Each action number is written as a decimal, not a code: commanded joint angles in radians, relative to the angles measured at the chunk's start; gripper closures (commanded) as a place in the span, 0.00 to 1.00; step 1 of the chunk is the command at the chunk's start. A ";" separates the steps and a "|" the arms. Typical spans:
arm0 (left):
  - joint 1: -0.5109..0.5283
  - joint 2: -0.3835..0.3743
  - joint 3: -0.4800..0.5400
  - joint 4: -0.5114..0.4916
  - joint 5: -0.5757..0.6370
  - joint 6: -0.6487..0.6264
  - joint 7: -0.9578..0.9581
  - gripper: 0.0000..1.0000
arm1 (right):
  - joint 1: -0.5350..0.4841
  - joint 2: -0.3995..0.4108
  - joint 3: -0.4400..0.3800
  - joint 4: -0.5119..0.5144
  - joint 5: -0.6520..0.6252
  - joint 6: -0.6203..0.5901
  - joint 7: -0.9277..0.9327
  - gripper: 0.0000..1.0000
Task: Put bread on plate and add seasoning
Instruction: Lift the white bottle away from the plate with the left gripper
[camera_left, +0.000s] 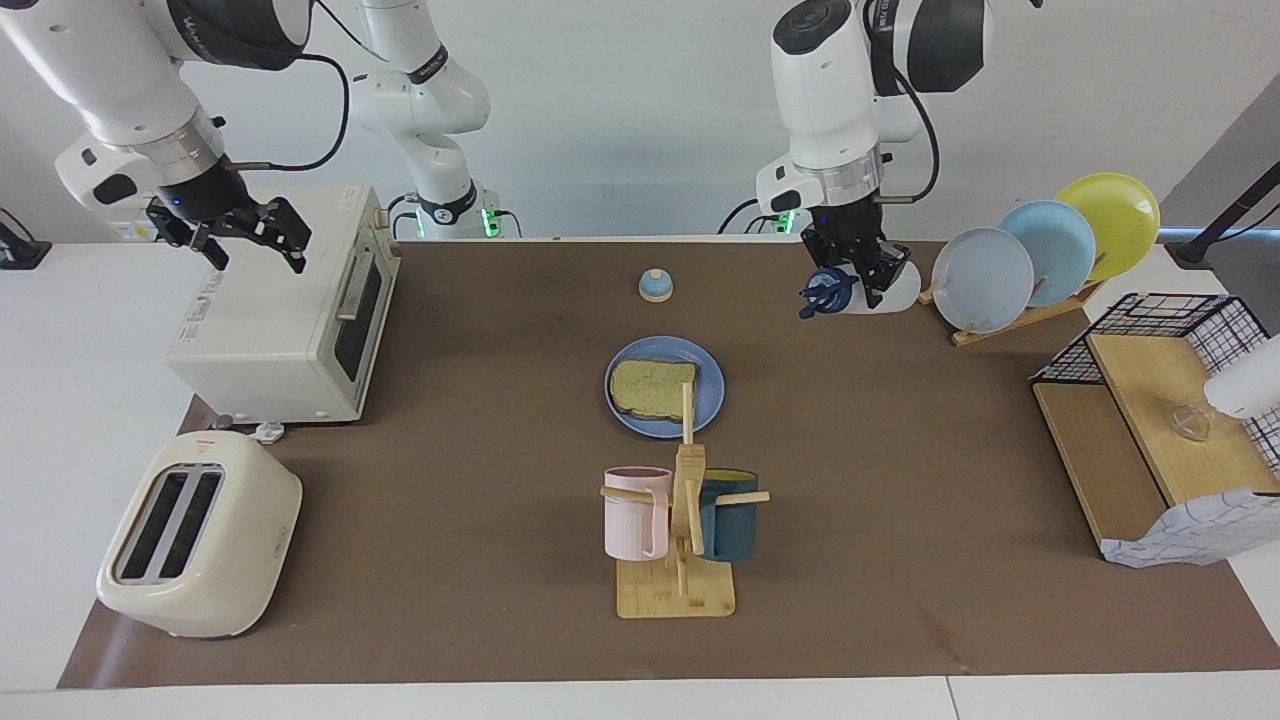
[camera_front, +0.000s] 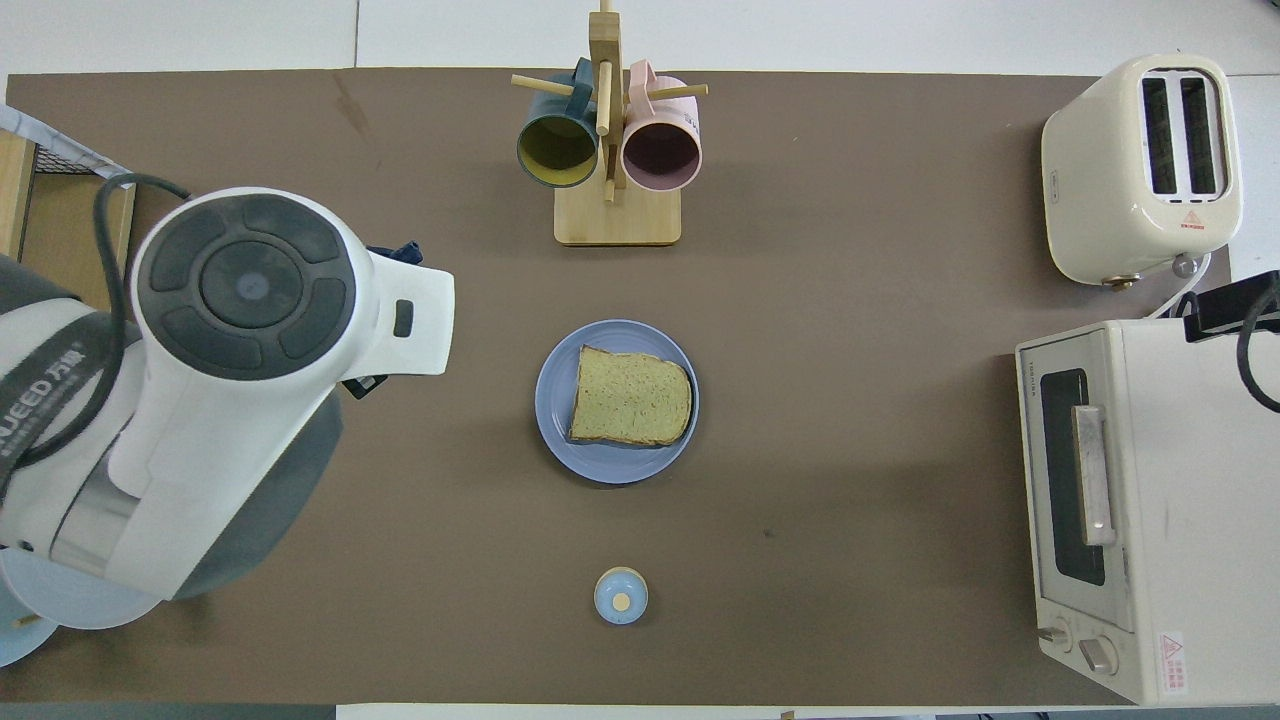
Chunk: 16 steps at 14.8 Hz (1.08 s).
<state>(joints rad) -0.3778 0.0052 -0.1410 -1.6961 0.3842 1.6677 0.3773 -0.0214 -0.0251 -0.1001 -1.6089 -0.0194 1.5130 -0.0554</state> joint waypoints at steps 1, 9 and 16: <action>0.068 -0.033 -0.002 -0.020 -0.079 0.038 0.066 1.00 | -0.009 -0.015 0.005 -0.012 0.016 0.003 0.009 0.00; 0.213 -0.033 -0.002 -0.031 -0.272 0.118 0.075 1.00 | -0.009 -0.013 0.005 -0.012 0.016 0.003 0.009 0.00; 0.301 -0.036 -0.002 -0.080 -0.396 0.265 0.068 1.00 | -0.009 -0.013 0.005 -0.012 0.016 0.003 0.009 0.00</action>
<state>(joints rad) -0.1019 -0.0046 -0.1369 -1.7266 0.0280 1.8706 0.4388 -0.0214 -0.0252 -0.1001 -1.6089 -0.0194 1.5130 -0.0554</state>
